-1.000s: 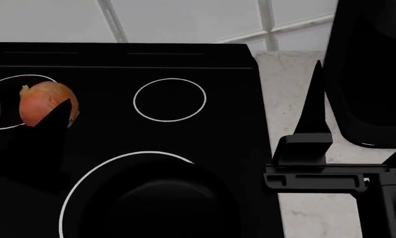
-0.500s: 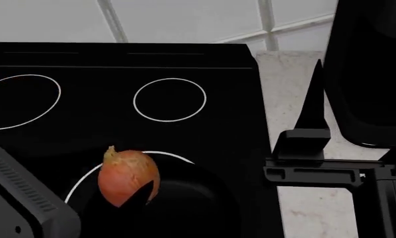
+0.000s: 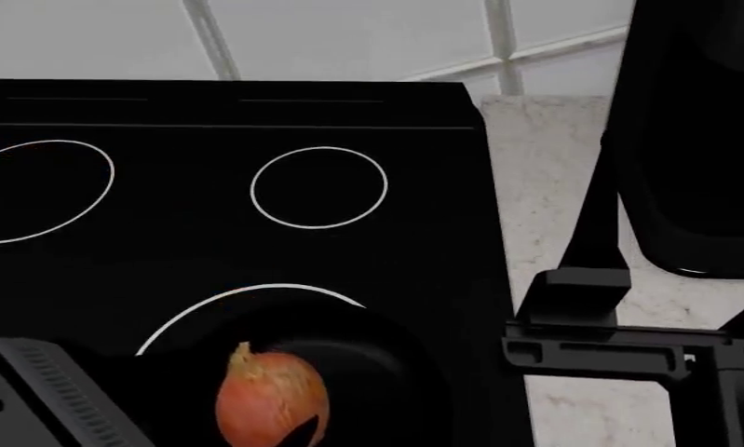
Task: Pick the onion from the plate and place it in the pan.
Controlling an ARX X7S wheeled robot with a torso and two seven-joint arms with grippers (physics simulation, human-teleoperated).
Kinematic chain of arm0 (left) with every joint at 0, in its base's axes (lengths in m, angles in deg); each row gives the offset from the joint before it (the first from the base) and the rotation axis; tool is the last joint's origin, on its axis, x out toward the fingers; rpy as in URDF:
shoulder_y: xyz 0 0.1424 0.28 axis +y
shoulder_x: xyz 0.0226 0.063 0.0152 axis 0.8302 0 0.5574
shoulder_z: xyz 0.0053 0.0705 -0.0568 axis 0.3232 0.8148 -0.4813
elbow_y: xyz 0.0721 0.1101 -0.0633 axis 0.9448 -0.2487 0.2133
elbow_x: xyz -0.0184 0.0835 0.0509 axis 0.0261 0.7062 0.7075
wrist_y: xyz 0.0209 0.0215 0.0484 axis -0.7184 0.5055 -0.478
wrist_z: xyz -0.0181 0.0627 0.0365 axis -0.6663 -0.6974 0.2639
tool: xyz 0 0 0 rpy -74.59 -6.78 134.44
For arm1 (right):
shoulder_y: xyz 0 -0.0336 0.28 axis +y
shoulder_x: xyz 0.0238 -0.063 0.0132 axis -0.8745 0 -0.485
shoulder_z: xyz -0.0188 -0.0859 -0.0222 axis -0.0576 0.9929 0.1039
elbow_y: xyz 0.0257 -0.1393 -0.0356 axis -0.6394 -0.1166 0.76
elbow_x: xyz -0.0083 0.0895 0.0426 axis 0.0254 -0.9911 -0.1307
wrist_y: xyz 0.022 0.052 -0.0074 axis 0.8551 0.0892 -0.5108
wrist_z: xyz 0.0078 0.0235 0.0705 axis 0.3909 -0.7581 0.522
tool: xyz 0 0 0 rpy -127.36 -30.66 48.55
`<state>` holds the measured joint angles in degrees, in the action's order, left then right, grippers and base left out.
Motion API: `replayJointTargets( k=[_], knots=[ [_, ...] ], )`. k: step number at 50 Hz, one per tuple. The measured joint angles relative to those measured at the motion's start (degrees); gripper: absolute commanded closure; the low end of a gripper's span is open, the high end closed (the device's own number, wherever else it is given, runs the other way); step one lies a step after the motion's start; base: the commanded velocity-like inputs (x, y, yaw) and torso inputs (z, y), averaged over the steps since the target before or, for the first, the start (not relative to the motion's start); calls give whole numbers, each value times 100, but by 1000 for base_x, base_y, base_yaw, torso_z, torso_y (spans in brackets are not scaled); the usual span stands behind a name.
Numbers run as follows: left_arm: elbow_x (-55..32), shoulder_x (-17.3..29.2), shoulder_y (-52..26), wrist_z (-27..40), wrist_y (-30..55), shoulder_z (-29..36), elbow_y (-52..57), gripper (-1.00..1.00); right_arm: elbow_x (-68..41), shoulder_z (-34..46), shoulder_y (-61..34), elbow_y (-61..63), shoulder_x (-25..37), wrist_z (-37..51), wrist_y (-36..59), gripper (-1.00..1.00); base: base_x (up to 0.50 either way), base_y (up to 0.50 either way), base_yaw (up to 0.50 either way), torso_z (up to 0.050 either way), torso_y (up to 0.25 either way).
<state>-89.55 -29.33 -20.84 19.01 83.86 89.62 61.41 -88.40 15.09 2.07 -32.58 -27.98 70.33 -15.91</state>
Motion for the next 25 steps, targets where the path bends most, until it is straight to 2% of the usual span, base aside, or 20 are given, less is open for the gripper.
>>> replayJointTargets(
  k=[1, 2, 25],
  knots=[
    [3, -1, 2, -3, -3, 6, -2, 100, -1, 0, 4, 2, 1, 4, -2, -100, 0, 0, 0, 0, 0],
    [7, -1, 4, -6, -6, 10, -5, -100, -2, 0, 8, 3, 1, 6, -5, -100, 0, 0, 0, 0, 0],
    [6, 53, -210, 16, -194, -18, -91, -100, 69, -17, 145, -22, 10, -52, -106, -100, 0, 0, 0, 0, 0]
  ],
)
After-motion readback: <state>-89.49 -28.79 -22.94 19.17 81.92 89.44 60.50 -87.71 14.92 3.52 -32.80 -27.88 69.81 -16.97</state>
